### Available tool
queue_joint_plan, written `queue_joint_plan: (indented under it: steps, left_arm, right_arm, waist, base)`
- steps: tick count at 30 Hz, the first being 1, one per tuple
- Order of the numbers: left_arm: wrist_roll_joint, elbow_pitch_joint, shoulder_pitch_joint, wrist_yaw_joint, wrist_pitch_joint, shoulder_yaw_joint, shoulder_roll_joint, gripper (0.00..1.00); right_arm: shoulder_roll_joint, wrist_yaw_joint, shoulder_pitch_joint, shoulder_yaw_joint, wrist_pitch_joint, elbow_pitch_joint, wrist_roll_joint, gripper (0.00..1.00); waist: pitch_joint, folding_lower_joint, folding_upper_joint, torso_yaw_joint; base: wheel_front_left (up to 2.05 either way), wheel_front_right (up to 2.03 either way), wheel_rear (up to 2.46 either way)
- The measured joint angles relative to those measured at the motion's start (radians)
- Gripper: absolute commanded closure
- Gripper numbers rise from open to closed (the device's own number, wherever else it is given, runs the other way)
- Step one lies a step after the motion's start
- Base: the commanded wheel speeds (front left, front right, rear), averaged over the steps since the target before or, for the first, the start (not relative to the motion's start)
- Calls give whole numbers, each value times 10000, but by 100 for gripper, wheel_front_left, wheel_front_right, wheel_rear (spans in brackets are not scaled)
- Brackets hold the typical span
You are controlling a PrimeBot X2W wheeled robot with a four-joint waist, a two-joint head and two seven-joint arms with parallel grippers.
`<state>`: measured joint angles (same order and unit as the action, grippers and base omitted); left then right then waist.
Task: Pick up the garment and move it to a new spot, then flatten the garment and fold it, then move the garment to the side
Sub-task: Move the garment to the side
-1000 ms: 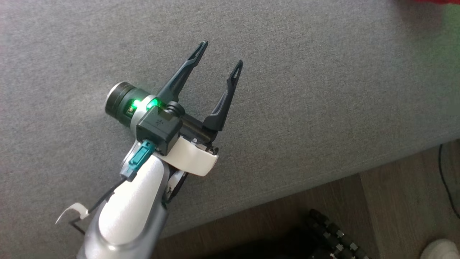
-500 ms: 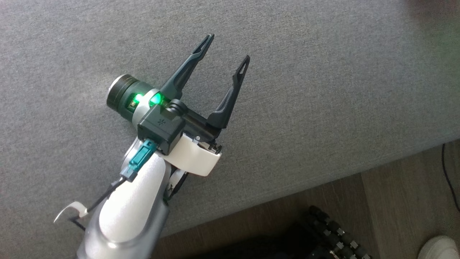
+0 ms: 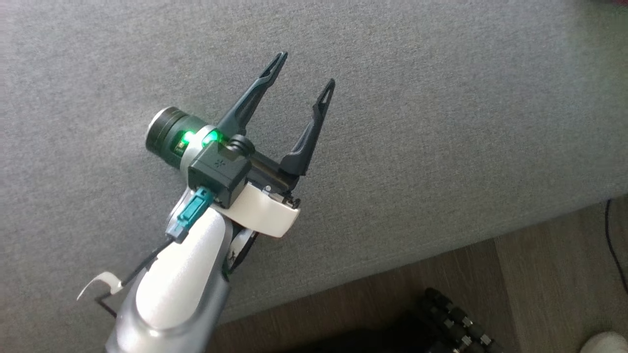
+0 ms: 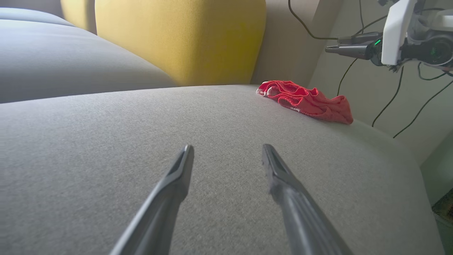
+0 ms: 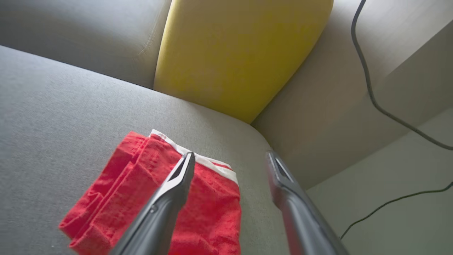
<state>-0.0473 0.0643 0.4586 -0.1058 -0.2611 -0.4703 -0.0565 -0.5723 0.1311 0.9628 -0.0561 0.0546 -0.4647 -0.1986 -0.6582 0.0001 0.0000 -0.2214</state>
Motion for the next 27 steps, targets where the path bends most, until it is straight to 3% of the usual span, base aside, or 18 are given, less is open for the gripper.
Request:
queue_joint_plan:
  steps: [12,22,27]
  left_arm:
    - [-871,12,-889,533,15,366,31,0]
    - [-1432,-286,-2220,1210,15,1101,63,0]
    - [-1434,-303,-2985,1327,15,1478,73,0]
  right_arm:
    - [1342,-2,-728,-617,-418,915,232,0]
    - [2472,-2,-2523,-1613,-1221,1103,-123,0]
    - [2999,-2,-3798,-1463,-1772,941,-393,0]
  waist:
    - [1727,0,0,417]
    - [3493,-1,1,1440]
    - [4291,-1,1,2010]
  base:
    - [0,0,0]
    - [0,0,0]
    - [0,0,0]
